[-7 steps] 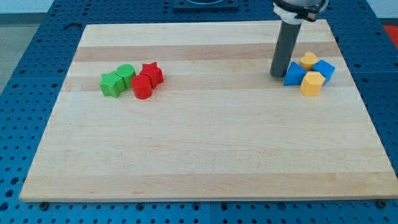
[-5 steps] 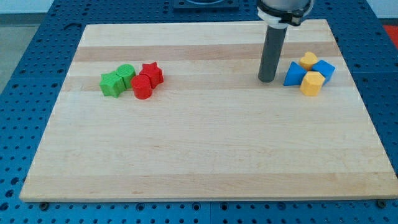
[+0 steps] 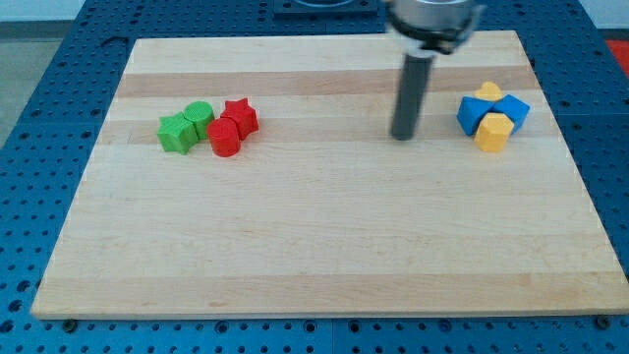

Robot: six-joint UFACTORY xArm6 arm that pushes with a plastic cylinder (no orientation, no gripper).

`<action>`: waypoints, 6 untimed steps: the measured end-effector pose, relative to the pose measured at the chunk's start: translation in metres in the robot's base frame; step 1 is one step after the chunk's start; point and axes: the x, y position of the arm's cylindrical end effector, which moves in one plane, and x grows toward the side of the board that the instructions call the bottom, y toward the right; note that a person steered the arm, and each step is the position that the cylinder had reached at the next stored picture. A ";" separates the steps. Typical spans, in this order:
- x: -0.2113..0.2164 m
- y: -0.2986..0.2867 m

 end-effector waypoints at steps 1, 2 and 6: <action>-0.029 -0.082; -0.050 -0.141; -0.024 -0.229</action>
